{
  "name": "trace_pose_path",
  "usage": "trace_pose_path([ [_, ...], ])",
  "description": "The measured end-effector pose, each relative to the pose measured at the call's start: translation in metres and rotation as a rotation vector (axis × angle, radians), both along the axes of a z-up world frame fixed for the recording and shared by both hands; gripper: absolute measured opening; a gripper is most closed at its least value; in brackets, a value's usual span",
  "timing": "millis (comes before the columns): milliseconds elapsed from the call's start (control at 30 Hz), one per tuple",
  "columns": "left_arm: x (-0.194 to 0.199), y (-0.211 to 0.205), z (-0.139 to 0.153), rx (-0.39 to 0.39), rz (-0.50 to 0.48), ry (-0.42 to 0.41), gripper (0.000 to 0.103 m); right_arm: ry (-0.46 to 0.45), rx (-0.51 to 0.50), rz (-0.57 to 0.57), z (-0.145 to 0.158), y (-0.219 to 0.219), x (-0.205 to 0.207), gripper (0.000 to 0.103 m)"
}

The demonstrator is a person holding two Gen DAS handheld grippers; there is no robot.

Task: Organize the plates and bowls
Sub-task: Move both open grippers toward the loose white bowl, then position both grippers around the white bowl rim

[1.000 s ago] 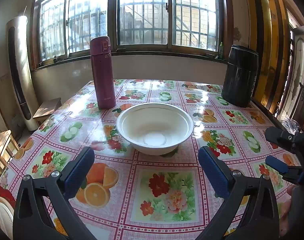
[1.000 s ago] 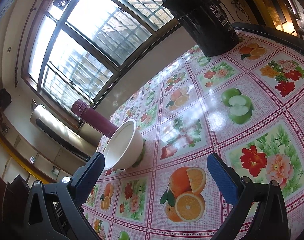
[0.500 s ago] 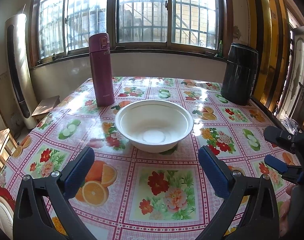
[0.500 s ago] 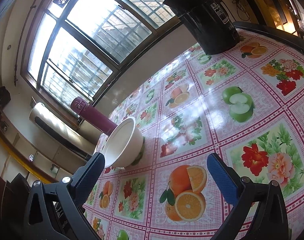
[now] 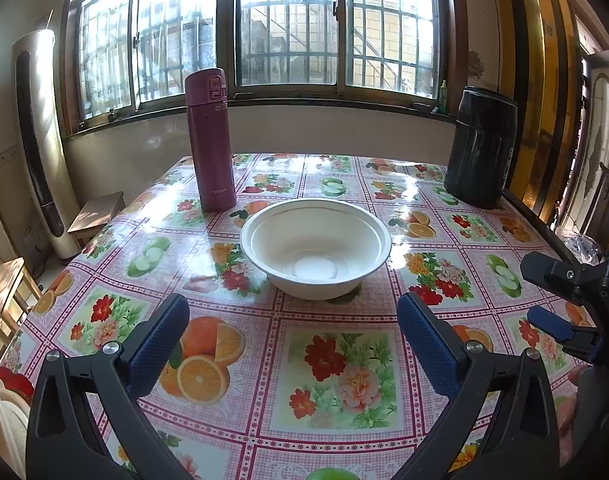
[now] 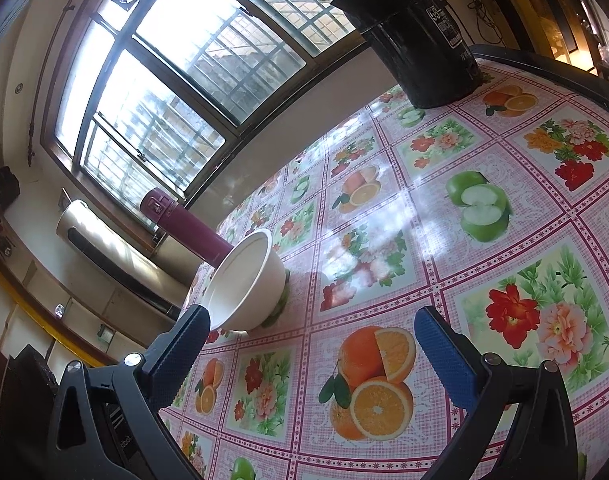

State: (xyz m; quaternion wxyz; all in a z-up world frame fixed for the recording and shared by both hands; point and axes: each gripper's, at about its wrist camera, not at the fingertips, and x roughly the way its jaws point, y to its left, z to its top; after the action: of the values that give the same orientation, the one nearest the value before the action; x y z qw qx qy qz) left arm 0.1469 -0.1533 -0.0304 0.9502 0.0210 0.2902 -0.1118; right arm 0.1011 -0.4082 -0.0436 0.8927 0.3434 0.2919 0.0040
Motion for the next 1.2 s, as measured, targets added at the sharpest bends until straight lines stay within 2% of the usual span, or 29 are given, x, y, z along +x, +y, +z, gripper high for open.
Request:
trace_pose_path([
  [233,-0.018,0.025,0.023,0.003,-0.002,0.005,0.103,-0.051,-0.003,0.015,0.013,0.006,-0.006,0.103],
  [433,-0.013,0.067,0.093,-0.007,-0.036,0.007,0.103,-0.084,0.06,0.072,0.033,0.015,0.012,0.103],
  [500,0.005,0.076,0.11,0.005,-0.055,0.051,0.103,-0.077,0.091,0.105,0.036,0.02,0.029,0.103],
  [567,0.03,0.082,0.116,0.019,-0.061,0.142,0.103,-0.057,0.137,0.131,0.036,0.024,0.049,0.103],
  [667,0.07,0.076,0.101,0.051,-0.097,0.312,0.103,-0.032,0.178,0.156,0.032,0.032,0.076,0.103],
  [800,0.117,0.059,0.062,0.089,-0.084,0.489,0.103,0.029,0.189,0.148,0.019,0.038,0.111,0.103],
  [900,0.147,0.052,0.029,0.042,-0.05,0.616,0.103,0.053,0.199,0.141,0.009,0.038,0.131,0.103],
  [1033,0.174,0.041,0.001,0.02,0.017,0.674,0.103,0.089,0.199,0.125,-0.012,0.035,0.147,0.103],
  [1200,0.194,0.029,-0.012,0.003,0.05,0.709,0.103,0.098,0.227,0.116,-0.032,0.025,0.157,0.101],
])
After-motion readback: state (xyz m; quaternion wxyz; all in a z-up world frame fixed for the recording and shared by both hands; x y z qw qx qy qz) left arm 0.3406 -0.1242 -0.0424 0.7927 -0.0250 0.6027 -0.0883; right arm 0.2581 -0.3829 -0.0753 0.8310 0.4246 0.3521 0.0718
